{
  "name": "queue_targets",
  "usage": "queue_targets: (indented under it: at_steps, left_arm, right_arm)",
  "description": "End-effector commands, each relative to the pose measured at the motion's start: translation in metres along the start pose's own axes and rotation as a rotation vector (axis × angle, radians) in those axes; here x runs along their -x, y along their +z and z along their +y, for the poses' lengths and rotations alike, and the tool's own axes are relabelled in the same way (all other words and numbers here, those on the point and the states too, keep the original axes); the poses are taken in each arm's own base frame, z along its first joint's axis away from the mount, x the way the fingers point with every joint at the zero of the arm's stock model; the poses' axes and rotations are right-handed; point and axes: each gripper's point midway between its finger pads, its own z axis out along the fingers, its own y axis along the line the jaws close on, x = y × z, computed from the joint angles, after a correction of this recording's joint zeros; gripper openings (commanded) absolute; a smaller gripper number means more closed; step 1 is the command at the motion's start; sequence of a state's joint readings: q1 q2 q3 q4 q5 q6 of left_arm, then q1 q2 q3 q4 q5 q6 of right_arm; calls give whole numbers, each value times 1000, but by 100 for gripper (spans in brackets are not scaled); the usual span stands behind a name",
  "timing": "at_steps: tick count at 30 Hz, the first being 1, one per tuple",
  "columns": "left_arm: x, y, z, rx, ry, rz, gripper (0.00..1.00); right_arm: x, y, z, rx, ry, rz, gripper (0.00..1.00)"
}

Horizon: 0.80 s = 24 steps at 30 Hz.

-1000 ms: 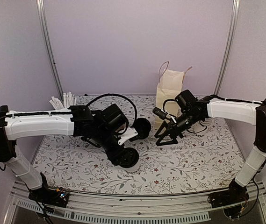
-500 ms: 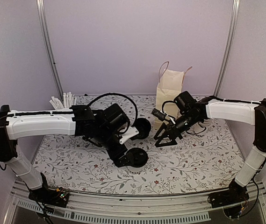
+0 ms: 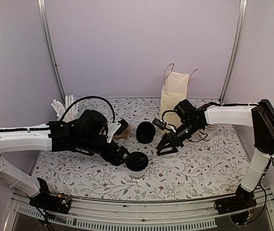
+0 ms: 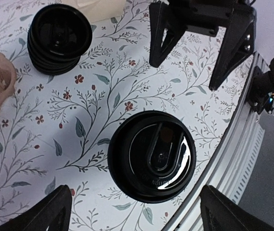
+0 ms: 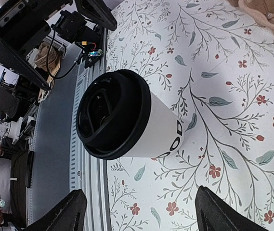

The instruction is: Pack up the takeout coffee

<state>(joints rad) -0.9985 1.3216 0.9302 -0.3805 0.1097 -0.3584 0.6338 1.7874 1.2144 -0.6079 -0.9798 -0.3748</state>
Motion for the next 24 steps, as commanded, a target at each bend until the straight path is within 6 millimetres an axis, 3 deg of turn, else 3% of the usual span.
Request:
queue_targets:
  at_steps: [1, 6, 12, 24]
  left_arm:
    - [12, 0, -4, -80, -155, -111, 92]
    - [-6, 9, -1, -122, -220, -113, 89]
    - [-6, 16, 1, -159, -229, -133, 88]
    - [-22, 40, 4, -184, -186, -82, 86]
  right_arm:
    - [7, 16, -2, 22, 34, 26, 79]
    - [10, 30, -2, 67, 59, 49, 77]
    - [8, 48, 7, 104, 40, 90, 80]
    - [12, 56, 4, 140, 82, 105, 84]
